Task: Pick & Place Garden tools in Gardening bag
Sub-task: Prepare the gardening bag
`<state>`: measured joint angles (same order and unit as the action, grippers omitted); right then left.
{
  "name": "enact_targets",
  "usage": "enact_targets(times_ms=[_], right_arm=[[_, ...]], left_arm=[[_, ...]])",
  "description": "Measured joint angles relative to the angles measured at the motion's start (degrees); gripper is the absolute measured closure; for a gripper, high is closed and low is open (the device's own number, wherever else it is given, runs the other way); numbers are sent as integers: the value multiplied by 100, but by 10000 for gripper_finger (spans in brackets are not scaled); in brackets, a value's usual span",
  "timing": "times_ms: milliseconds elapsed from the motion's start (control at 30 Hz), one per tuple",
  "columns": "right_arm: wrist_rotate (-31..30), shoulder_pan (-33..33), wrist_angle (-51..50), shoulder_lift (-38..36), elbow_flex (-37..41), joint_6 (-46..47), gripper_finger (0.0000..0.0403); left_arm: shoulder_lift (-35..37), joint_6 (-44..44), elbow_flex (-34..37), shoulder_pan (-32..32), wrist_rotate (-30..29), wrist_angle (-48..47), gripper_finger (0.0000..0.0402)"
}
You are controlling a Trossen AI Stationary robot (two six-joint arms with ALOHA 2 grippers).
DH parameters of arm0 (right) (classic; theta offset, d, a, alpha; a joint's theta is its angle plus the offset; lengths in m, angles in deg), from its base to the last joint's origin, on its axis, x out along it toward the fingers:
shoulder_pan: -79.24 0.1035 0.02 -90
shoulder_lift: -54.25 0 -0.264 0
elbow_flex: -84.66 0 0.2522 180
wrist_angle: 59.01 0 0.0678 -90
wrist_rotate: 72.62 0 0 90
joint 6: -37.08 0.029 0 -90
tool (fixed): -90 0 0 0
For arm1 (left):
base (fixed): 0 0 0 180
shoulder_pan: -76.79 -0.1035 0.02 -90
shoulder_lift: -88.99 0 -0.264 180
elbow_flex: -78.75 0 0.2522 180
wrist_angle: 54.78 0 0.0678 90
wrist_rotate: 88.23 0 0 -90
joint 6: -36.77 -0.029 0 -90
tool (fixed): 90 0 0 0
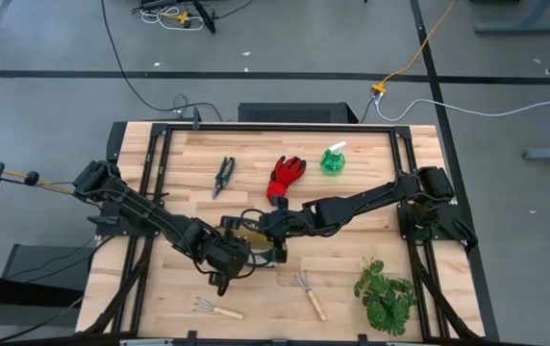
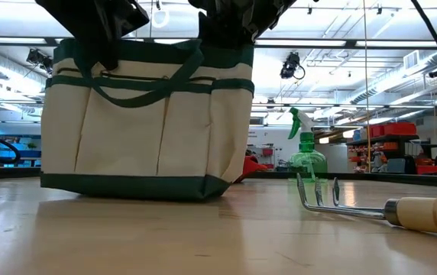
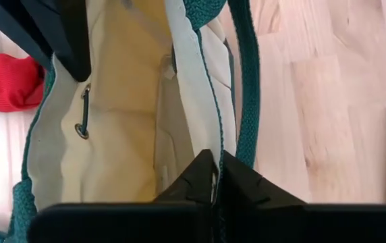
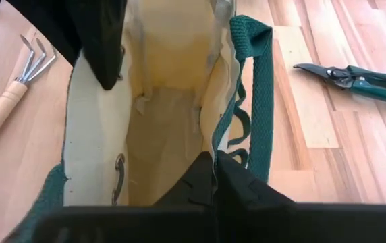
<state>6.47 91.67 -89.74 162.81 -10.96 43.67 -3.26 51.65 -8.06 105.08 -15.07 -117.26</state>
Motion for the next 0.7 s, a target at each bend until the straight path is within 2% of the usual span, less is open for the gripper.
enact_targets(times_ms=[367, 533, 700], right_arm=[[-4, -15, -97, 0, 0, -17, 400], [-133, -127, -128, 0, 0, -24, 401], [-219, -279, -240, 0, 0, -24, 402]], left_arm=[[2, -150, 0, -22, 48, 15, 396], [4, -356, 0, -17, 454, 199, 397], [4, -404, 0, 45, 595, 245, 397]])
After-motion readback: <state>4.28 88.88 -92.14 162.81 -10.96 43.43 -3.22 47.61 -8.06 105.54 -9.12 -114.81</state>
